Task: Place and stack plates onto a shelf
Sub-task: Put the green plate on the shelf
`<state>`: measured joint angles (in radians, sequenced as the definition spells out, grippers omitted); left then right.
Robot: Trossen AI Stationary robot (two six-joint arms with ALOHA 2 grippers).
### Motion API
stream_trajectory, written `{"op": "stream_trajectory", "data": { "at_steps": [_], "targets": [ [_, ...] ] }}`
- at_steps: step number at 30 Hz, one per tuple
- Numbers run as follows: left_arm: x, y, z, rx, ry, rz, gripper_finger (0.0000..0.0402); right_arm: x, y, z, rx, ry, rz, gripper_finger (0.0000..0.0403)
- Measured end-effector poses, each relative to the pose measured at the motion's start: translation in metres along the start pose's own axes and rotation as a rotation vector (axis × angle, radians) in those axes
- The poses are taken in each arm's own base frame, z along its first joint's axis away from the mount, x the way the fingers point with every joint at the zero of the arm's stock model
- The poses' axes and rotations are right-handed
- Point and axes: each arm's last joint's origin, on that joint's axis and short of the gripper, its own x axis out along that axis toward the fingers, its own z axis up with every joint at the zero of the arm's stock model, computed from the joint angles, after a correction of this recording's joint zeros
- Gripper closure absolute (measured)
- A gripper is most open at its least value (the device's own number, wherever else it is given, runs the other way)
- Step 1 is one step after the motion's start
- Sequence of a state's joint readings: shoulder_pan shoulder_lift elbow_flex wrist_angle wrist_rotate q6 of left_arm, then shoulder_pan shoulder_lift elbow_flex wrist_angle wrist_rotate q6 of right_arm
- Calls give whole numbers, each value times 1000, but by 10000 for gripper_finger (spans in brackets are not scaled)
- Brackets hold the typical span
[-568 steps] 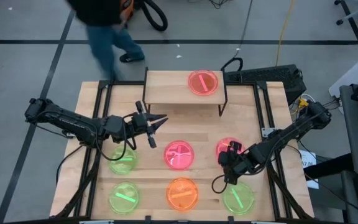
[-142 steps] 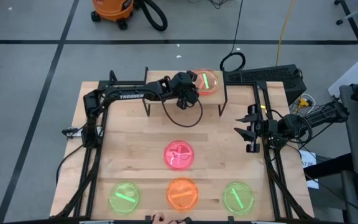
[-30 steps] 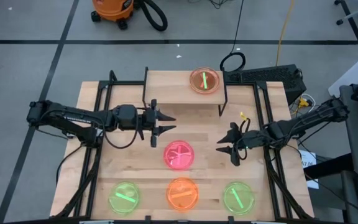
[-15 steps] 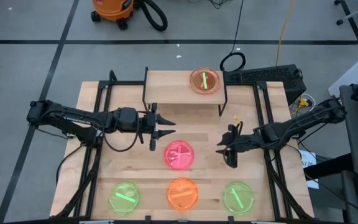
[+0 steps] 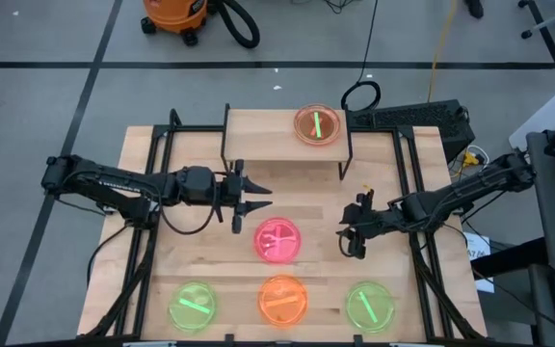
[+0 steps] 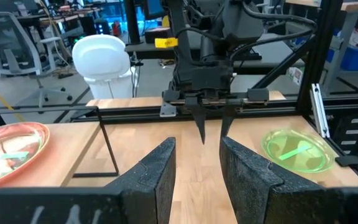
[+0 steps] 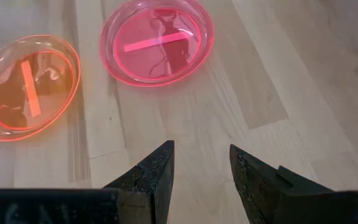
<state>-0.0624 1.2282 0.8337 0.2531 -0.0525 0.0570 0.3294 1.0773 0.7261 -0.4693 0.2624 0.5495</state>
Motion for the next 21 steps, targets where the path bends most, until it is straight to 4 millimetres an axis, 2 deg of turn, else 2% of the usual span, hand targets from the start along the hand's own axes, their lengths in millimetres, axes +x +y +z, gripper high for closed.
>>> {"op": "stream_trajectory", "data": {
  "at_steps": [21],
  "targets": [
    [0,-5,0,12,3,-17,270,1,1,-3,36,13,3,266]
  ]
}}
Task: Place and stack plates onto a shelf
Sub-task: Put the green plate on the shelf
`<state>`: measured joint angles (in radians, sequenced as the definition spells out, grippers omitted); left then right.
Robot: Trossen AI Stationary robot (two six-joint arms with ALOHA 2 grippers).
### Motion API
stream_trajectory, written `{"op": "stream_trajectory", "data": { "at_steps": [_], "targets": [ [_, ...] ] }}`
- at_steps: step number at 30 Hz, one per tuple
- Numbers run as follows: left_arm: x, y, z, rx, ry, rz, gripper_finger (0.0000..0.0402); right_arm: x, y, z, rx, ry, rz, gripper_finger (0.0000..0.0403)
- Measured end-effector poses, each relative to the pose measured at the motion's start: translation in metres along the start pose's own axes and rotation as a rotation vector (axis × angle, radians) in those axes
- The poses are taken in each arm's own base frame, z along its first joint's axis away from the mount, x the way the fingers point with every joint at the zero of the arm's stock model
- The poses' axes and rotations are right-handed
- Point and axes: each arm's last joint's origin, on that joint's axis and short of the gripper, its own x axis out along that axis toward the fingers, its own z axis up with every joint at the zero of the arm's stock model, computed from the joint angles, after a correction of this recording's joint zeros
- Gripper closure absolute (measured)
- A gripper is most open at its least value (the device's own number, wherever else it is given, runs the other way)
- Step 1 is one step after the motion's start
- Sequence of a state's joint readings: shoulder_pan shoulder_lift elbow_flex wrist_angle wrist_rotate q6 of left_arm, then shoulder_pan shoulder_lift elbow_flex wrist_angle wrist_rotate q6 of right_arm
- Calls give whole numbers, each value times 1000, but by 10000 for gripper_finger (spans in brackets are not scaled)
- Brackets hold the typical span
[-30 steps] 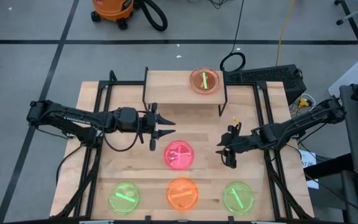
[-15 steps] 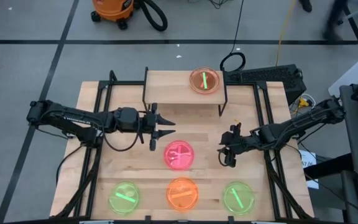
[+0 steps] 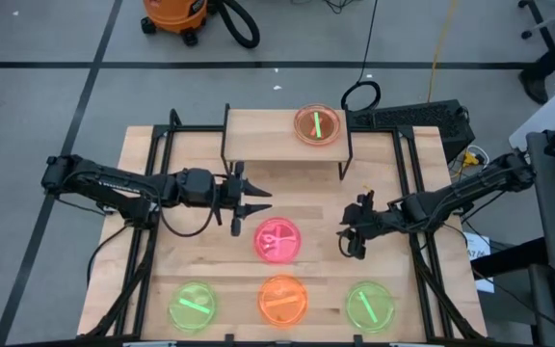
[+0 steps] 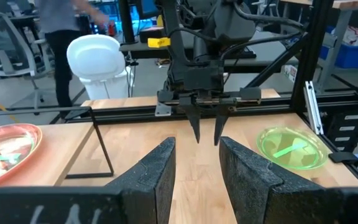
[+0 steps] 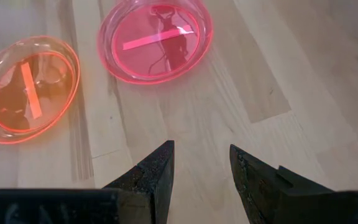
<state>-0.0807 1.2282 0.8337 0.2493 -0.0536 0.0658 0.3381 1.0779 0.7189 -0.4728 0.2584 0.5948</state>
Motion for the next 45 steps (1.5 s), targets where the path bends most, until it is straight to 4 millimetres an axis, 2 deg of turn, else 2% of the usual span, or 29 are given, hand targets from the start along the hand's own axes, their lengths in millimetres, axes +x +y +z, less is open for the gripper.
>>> {"op": "stream_trajectory", "data": {
  "at_steps": [12,18,33,45],
  "targets": [
    [0,0,0,2,-2,2,270,26,-11,-36,93,-11,25,266],
    [0,0,0,3,-3,2,270,30,-14,-43,113,22,45,266],
    [0,0,-1,4,15,1,270,23,4,-58,140,199,235,266],
    [0,2,0,39,4,13,270,25,19,-72,75,250,258,266]
  ]
}}
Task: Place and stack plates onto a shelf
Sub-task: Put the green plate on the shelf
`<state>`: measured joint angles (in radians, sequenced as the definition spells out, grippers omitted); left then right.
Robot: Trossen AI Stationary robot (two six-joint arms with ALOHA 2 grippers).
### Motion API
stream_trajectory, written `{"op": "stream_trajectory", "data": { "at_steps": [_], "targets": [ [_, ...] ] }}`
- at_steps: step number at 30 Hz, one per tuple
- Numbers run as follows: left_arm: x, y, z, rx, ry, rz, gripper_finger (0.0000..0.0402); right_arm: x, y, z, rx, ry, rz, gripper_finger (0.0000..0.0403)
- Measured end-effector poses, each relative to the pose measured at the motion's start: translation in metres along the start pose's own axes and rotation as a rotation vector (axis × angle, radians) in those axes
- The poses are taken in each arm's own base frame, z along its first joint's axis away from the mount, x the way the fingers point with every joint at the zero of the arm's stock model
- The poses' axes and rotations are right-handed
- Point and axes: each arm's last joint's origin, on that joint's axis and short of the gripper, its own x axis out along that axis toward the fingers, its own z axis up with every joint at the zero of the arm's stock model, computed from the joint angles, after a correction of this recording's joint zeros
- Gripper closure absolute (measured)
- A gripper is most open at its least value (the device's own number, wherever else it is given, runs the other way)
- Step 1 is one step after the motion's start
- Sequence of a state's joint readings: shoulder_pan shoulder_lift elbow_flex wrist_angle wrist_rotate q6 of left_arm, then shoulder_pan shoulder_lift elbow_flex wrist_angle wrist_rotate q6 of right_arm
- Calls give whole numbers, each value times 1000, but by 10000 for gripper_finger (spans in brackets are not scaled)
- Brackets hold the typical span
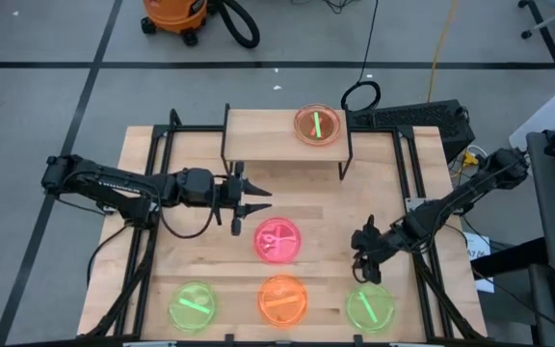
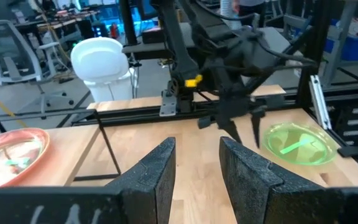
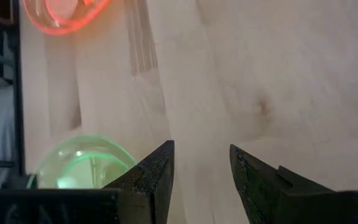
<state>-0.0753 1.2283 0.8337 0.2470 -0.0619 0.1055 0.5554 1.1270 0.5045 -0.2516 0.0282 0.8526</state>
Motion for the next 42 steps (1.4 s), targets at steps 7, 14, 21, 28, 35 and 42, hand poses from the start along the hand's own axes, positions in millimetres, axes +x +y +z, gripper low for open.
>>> {"op": "stream_trajectory", "data": {
  "at_steps": [7,14,21,28,35,42],
  "targets": [
    [0,1,0,-19,4,19,270,10,3,-9,-37,56,-29,266],
    [0,1,0,-20,4,19,270,11,4,-11,-35,82,-19,266],
    [0,1,0,-28,5,19,270,11,5,-13,-14,151,25,266],
    [0,1,0,-28,5,20,270,11,5,-14,-16,160,28,266],
    [0,1,0,-37,5,20,270,13,9,-20,-40,178,34,266],
    [0,1,0,-57,5,20,270,21,16,-26,-55,190,51,266]
  ]
}}
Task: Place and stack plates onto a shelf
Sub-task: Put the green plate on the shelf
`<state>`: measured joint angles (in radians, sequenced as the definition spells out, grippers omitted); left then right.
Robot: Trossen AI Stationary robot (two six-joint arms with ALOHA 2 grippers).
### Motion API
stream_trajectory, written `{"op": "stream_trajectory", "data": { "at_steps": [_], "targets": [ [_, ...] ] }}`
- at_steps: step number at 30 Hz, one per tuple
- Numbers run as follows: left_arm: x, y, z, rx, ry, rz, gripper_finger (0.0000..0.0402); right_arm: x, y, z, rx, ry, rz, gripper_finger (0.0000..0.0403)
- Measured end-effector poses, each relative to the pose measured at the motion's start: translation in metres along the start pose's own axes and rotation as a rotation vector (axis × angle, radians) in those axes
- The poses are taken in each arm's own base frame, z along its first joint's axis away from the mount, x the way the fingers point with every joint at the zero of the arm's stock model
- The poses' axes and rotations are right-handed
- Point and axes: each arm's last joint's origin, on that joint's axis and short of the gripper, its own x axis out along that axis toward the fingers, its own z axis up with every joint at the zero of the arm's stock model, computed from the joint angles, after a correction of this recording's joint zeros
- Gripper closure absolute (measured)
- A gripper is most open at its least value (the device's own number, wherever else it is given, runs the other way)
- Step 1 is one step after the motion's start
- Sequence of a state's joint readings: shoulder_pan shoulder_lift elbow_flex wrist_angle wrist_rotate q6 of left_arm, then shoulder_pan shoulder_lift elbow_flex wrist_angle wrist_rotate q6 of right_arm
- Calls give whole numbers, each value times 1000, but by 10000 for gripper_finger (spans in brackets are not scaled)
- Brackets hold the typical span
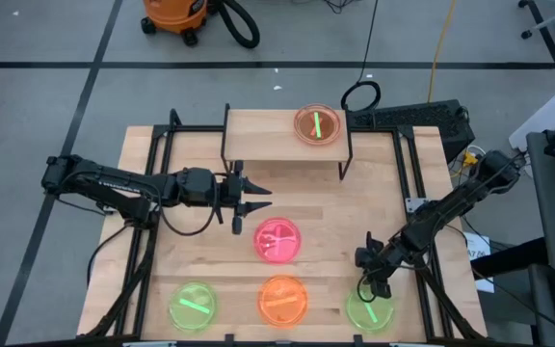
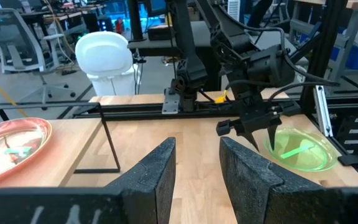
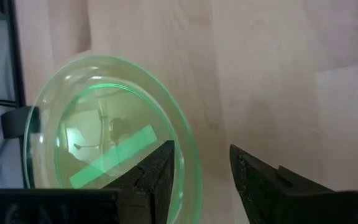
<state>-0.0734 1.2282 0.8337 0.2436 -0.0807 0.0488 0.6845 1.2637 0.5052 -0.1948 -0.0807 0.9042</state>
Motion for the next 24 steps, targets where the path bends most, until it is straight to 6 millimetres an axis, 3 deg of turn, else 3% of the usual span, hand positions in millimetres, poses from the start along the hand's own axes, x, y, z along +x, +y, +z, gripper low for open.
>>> {"op": "stream_trajectory", "data": {
  "at_steps": [17,20,24],
  "targets": [
    [0,0,0,-6,3,1,270,9,1,-4,62,31,-31,268],
    [0,0,-1,-6,7,0,270,9,0,-5,60,32,-35,285],
    [0,0,-1,-6,7,0,270,9,-1,-5,54,35,-44,337]
  ]
}}
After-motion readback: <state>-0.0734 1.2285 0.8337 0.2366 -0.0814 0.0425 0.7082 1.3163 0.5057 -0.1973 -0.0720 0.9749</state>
